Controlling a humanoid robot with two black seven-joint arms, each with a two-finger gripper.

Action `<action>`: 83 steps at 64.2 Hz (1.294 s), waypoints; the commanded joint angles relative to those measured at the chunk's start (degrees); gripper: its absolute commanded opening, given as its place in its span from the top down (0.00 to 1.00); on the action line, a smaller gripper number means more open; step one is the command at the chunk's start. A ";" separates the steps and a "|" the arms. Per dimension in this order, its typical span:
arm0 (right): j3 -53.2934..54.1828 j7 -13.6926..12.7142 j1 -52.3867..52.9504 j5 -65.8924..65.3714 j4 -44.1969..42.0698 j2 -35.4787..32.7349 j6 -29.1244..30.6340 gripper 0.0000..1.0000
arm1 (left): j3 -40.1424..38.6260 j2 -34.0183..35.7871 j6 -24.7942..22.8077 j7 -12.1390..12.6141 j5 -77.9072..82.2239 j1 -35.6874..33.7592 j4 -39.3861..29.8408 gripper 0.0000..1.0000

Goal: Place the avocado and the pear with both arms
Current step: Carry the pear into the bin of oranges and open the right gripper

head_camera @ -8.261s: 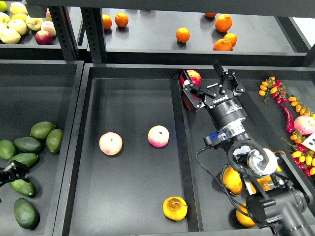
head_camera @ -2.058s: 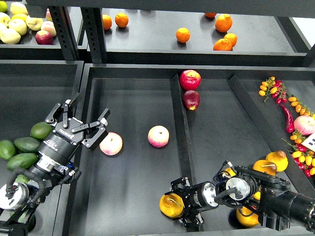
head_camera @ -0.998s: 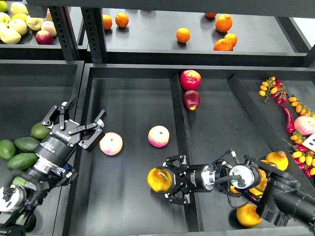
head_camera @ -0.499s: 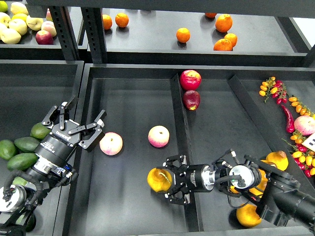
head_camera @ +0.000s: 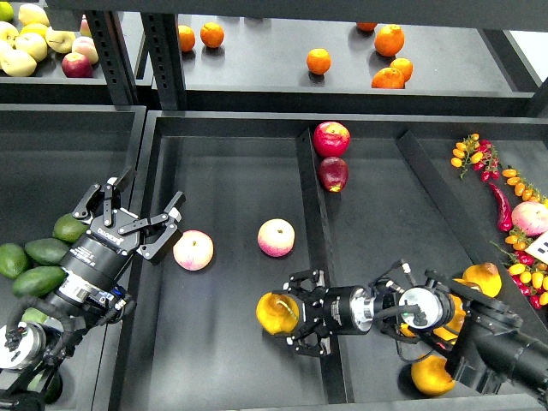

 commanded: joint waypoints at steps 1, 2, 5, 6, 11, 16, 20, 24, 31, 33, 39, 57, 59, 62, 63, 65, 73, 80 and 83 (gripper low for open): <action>0.00 0.01 -0.02 -0.49 -0.29 0.05 -0.01 0.61 | 1.11 -0.35 0.00 0.00 0.01 -0.15 1.55 0.01; 0.00 0.01 -0.02 -0.49 -0.37 0.05 -0.10 0.61 | 1.28 -0.35 0.00 0.09 0.01 -0.24 1.81 0.01; 0.00 0.01 -0.02 -0.67 -0.46 0.14 -0.10 0.60 | 1.55 -0.35 0.00 0.09 0.10 -0.42 2.25 0.01; 0.00 0.01 -0.02 -0.67 -0.64 0.14 -0.10 0.60 | 1.64 -0.35 0.00 0.09 0.10 -0.42 2.51 0.00; 0.00 0.01 -0.02 -0.76 -1.08 0.22 -0.10 0.59 | 1.72 -0.35 0.00 0.09 0.27 -0.51 2.86 0.01; 0.09 0.01 -0.02 -1.02 -1.43 0.22 -0.10 0.57 | 1.81 -0.26 0.00 0.09 0.27 -0.42 2.95 0.01; 0.17 0.01 -0.02 -1.90 -1.61 0.22 -0.19 0.53 | 1.90 -0.26 0.00 0.09 0.27 -0.42 2.95 0.01; 0.17 0.01 0.07 -2.69 -1.96 0.31 -0.27 0.50 | 1.90 -0.26 0.00 0.09 0.27 -0.33 2.78 0.01; 0.17 0.01 0.07 -2.69 -2.22 0.40 -0.19 0.47 | 1.90 -0.26 0.00 0.09 0.27 -0.24 2.34 0.01; 0.17 0.01 0.07 -2.69 -2.22 0.40 -0.27 0.45 | 1.90 -0.26 0.00 0.09 0.27 -0.15 2.25 0.01; 0.26 0.01 0.07 -2.69 -2.13 0.40 -0.27 0.43 | 1.90 -0.26 0.00 0.09 0.27 -0.07 2.16 0.01; 1.40 0.01 0.07 -2.60 -1.52 0.40 -0.36 0.35 | 1.90 -0.26 0.00 0.09 1.15 0.37 1.81 0.01; 1.40 0.01 0.07 -2.60 -1.52 0.49 -0.36 0.31 | 1.90 -0.26 0.00 0.09 1.15 0.46 1.72 0.01; 1.40 0.01 0.07 -2.60 -1.52 0.66 -0.54 0.20 | 1.90 -0.26 0.00 0.09 1.15 0.64 1.64 0.01; 1.40 0.01 0.07 -2.60 -1.52 0.66 -0.54 0.19 | 1.90 -0.26 0.00 0.09 1.15 0.72 1.63 0.01; 1.40 0.01 0.07 -2.60 -1.43 0.66 -0.89 0.16 | 1.90 -0.26 0.00 0.09 1.15 0.81 1.63 0.01; 1.40 0.01 0.07 -2.51 -0.90 0.75 -1.86 0.15 | 1.90 -0.26 0.00 0.09 1.15 1.16 1.28 0.01; 1.40 0.01 0.33 -2.51 -0.11 0.84 -3.70 0.10 | 1.90 -0.26 0.00 0.09 1.15 1.25 1.28 0.01; 1.49 0.01 0.50 -2.51 0.32 0.84 -4.66 0.08 | 1.90 -0.26 0.00 0.09 1.15 1.43 1.28 0.01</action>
